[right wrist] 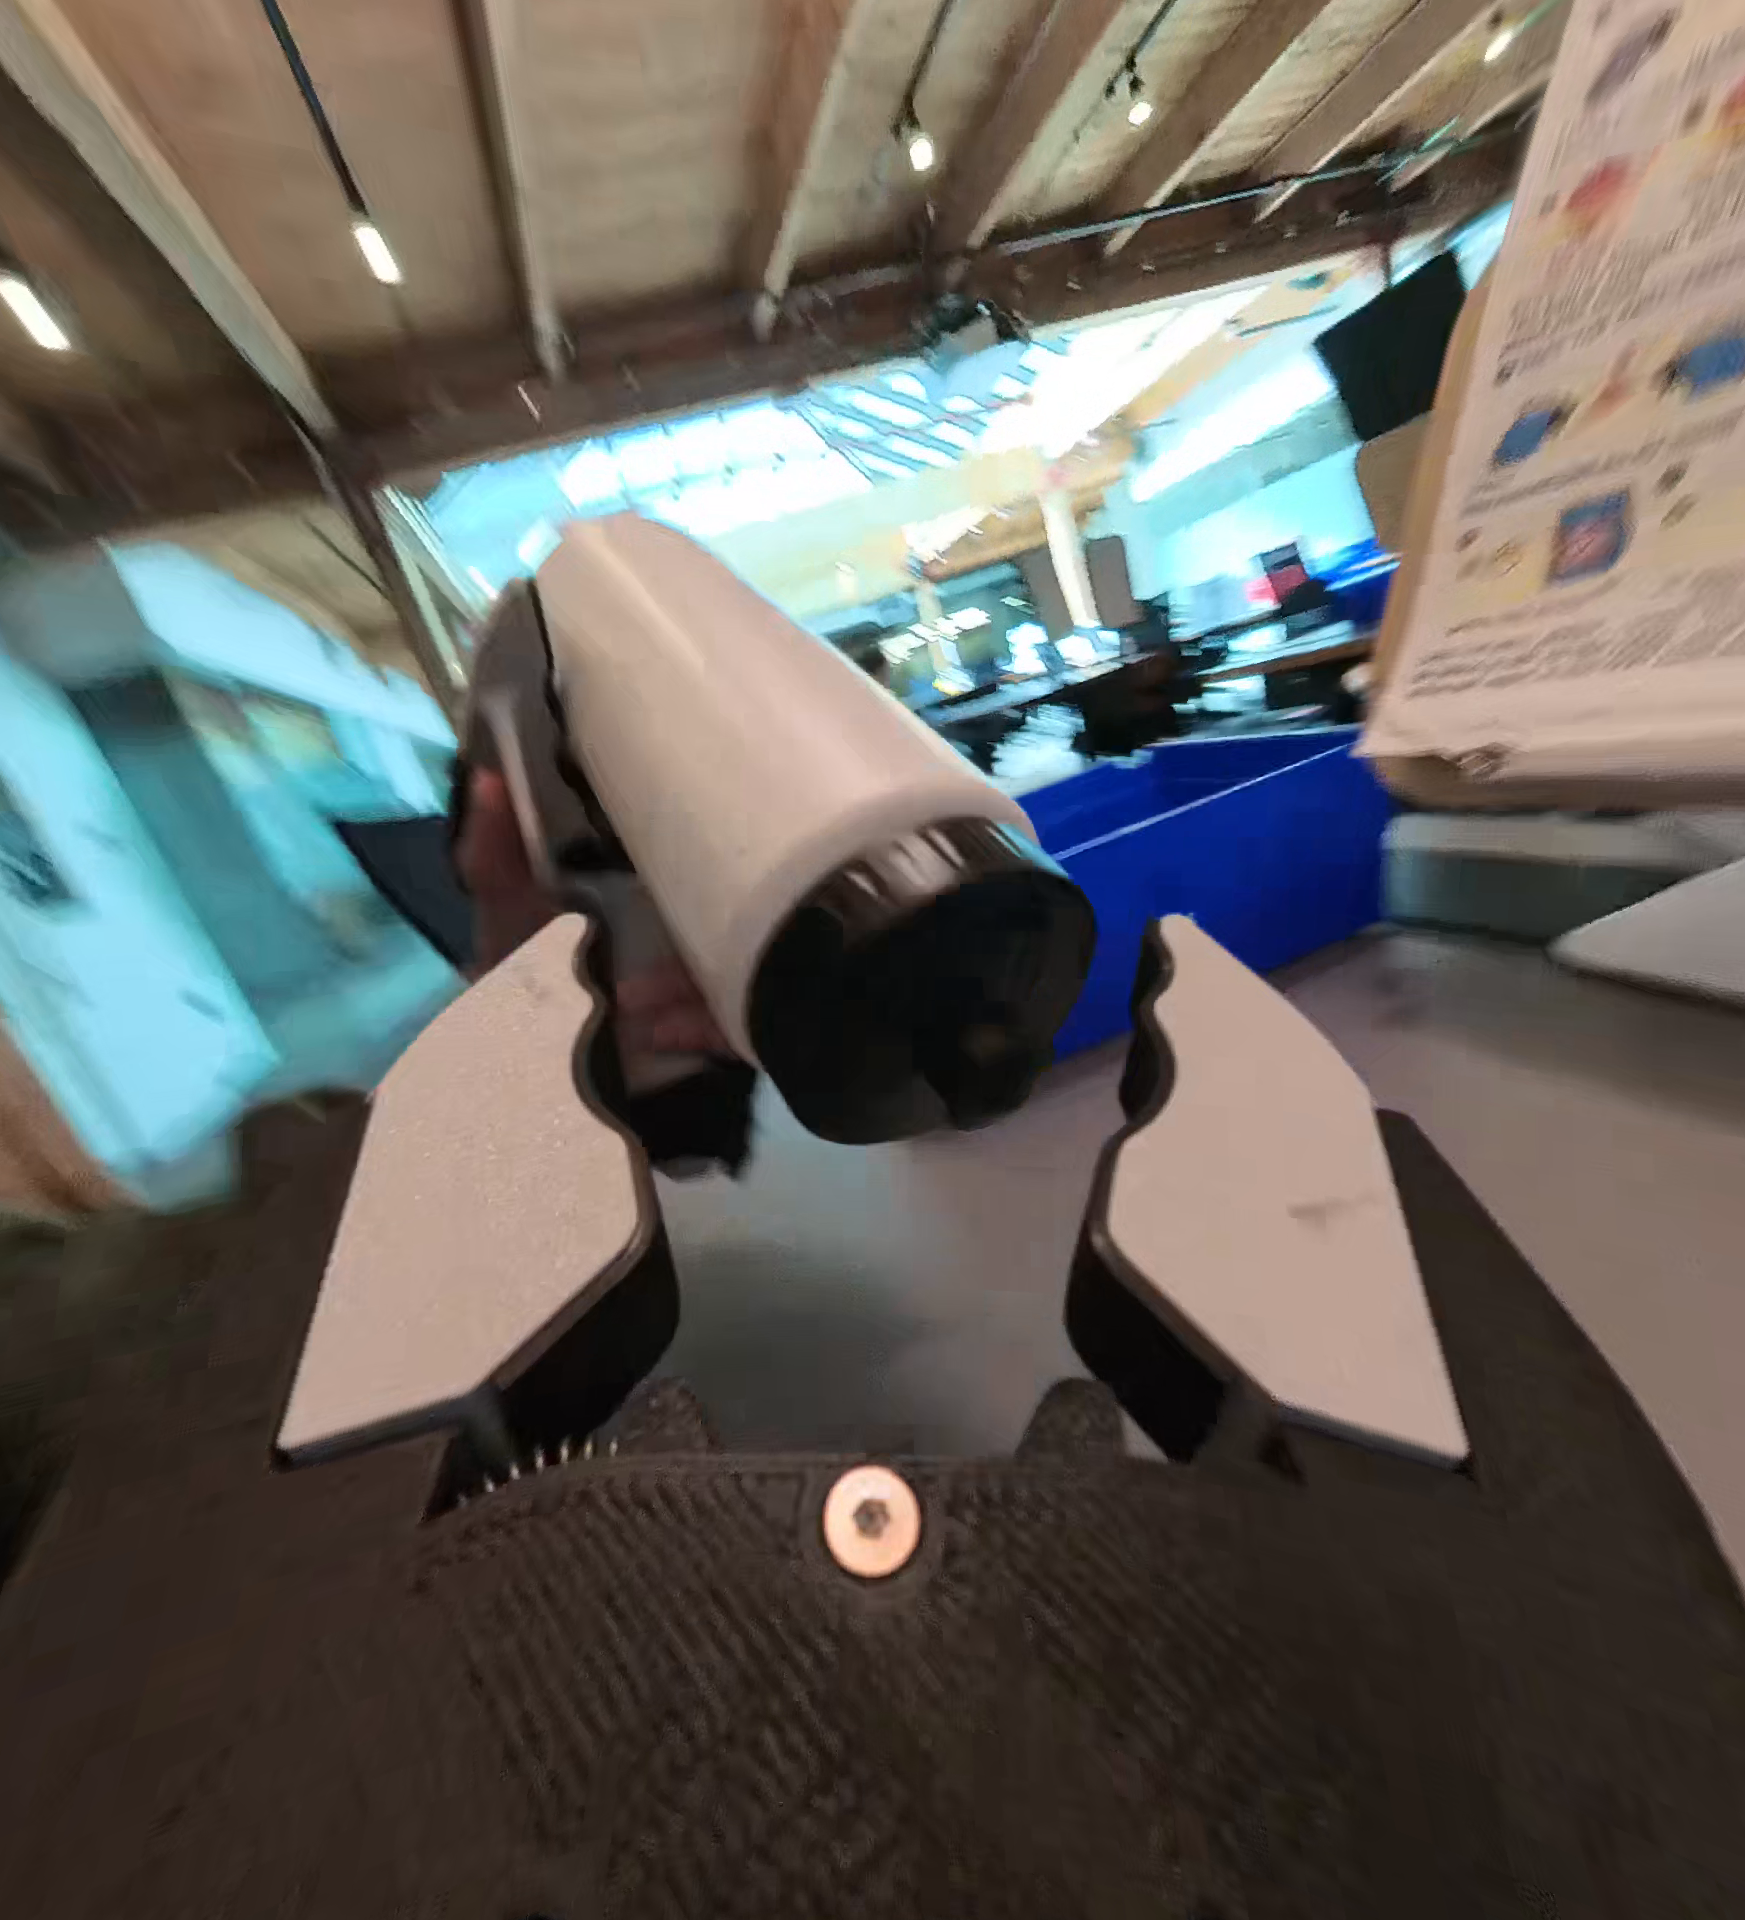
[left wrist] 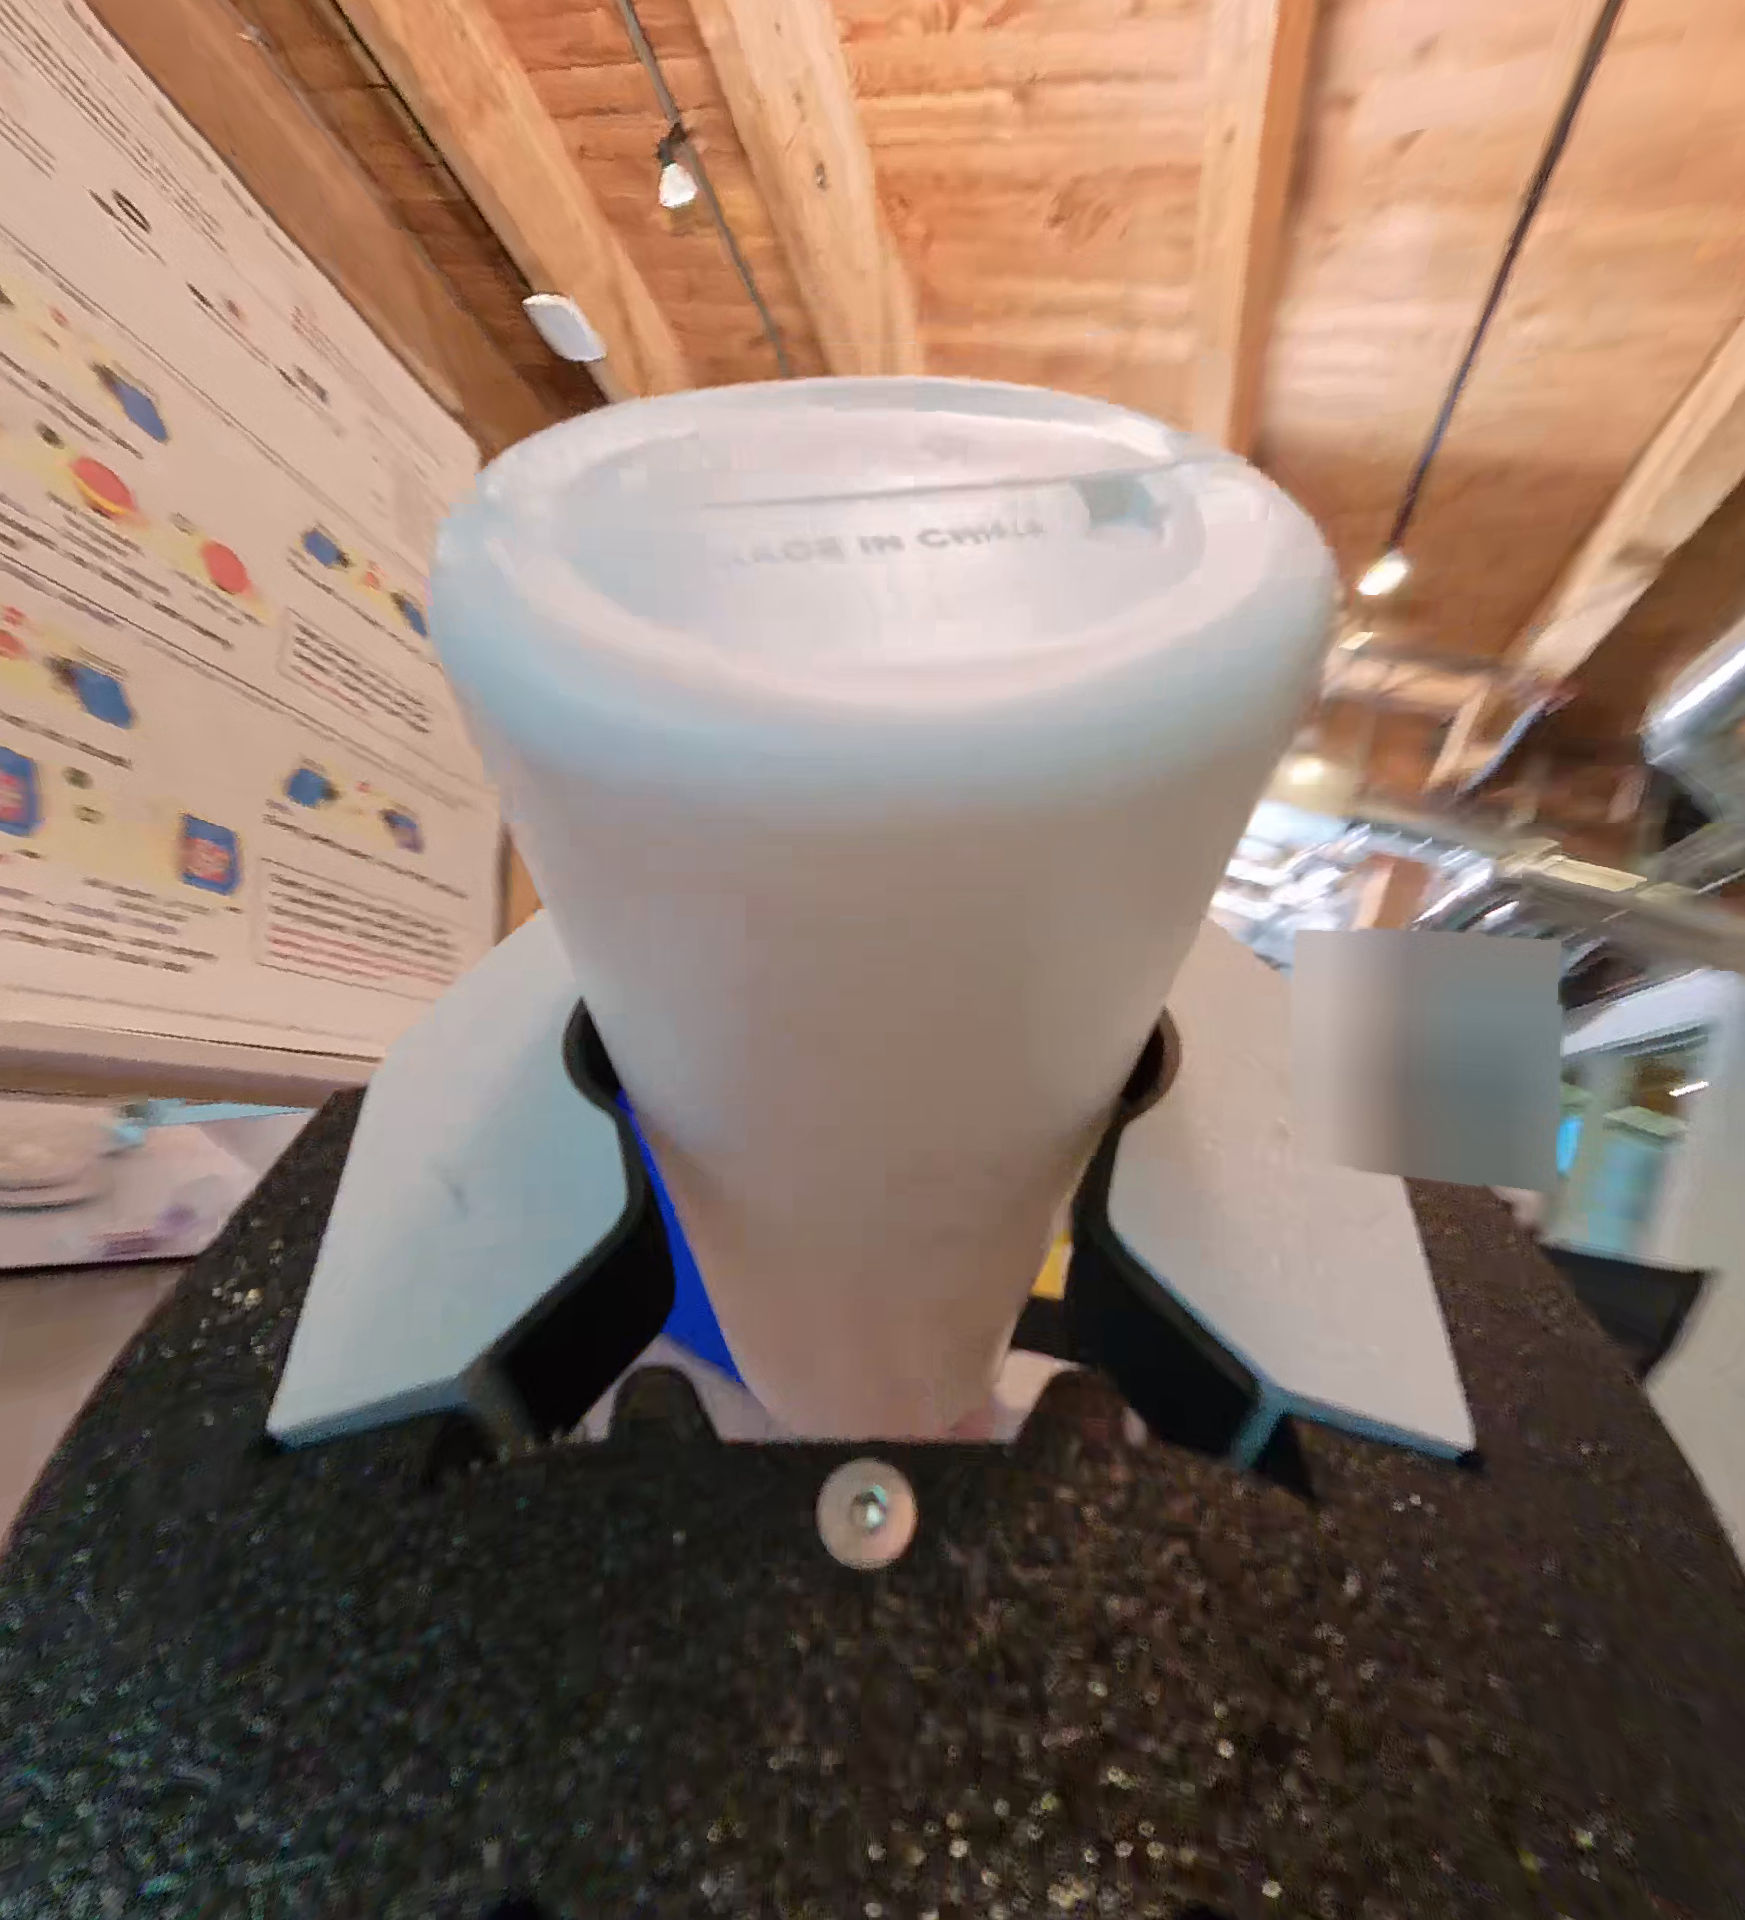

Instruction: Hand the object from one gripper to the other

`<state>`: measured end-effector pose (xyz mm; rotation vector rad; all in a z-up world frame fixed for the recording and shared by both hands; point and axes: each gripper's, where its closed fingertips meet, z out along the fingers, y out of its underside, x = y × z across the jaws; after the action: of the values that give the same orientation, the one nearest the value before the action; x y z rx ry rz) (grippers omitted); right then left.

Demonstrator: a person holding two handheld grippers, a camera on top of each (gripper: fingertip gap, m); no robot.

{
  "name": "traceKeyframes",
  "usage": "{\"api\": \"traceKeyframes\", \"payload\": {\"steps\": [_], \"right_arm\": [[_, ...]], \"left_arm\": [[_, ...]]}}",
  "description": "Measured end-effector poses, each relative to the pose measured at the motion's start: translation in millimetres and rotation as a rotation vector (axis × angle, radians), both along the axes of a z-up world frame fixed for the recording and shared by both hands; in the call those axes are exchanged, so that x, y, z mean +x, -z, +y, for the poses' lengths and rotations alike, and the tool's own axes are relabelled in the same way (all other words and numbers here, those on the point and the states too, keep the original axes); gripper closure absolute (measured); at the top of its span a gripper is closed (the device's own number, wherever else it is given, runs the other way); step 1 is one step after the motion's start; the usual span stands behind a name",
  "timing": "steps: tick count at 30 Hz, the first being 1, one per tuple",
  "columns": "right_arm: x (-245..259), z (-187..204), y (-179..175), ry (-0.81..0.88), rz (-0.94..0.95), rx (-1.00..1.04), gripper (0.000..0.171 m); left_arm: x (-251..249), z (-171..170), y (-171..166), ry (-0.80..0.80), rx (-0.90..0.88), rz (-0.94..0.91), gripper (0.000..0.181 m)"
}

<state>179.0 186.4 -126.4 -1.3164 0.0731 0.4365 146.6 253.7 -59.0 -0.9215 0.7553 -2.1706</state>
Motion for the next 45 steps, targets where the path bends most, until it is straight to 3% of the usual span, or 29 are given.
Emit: {"api": "traceKeyframes", "payload": {"steps": [6, 8, 11, 16, 18, 19, 23, 26, 31, 35, 37, 40, 45], "right_arm": [[6.3, 6.2, 10.7, 0.48, -0.848, -0.141, 0.07], [6.2, 12.1, 16.2, 0.577, -1.011, -0.186, 0.071], [3.0, 24.2, 38.6, 0.567, -1.102, -0.289, 0.07], [9.0, 20.5, 41.1, 0.54, -1.065, -0.32, 0.08], [1.6, 20.1, 41.4, 0.397, -0.888, -0.303, 0.08], [-3.4, 19.1, 36.5, 0.33, -0.766, -0.258, 0.081], [-50.5, -0.4, 14.1, -0.196, -0.315, -0.08, 0.081], [-83.2, -21.4, 16.7, -0.471, -0.298, -0.061, 0.081], [-105.2, -26.6, 28.3, -0.621, -0.279, -0.152, 0.081], [-96.0, -20.2, 33.9, -0.558, -0.285, -0.167, 0.082], [-71.9, -7.3, 32.8, -0.348, -0.329, -0.132, 0.088], [-43.5, 2.6, 30.1, -0.097, -0.432, -0.125, 0.077], [-30.8, 18.7, 40.8, 0.132, -0.643, -0.186, 0.075]], "left_arm": [[13.1, -10.0, 8.5, -0.249, 0.259, 0.199, 0.085], [17.4, -20.5, 12.9, -0.29, 0.337, 0.248, 0.085], [22.5, -38.4, 18.2, -0.273, 0.355, 0.299, 0.085], [25.2, -52.3, 23.1, -0.179, 0.381, 0.322, 0.086], [18.1, -61.7, 20.0, -0.066, 0.466, 0.26, 0.093], [14.4, -64.6, 18.0, -0.03, 0.496, 0.228, 0.083], [1.5, -79.0, 27.9, 0.175, 0.569, 0.195, 0.075], [-12.6, -91.1, 30.2, 0.398, 0.509, 0.169, 0.075], [-33.4, -105.6, 33.4, 0.554, 0.544, 0.065, 0.092], [-23.1, -101.9, 38.7, 0.541, 0.546, 0.127, 0.096], [-7.2, -87.5, 37.6, 0.379, 0.534, 0.152, 0.098], [22.7, -50.1, 46.1, 0.032, 0.528, 0.308, 0.098], [29.9, -51.3, 40.7, -0.147, 0.521, 0.302, 0.098]]}}
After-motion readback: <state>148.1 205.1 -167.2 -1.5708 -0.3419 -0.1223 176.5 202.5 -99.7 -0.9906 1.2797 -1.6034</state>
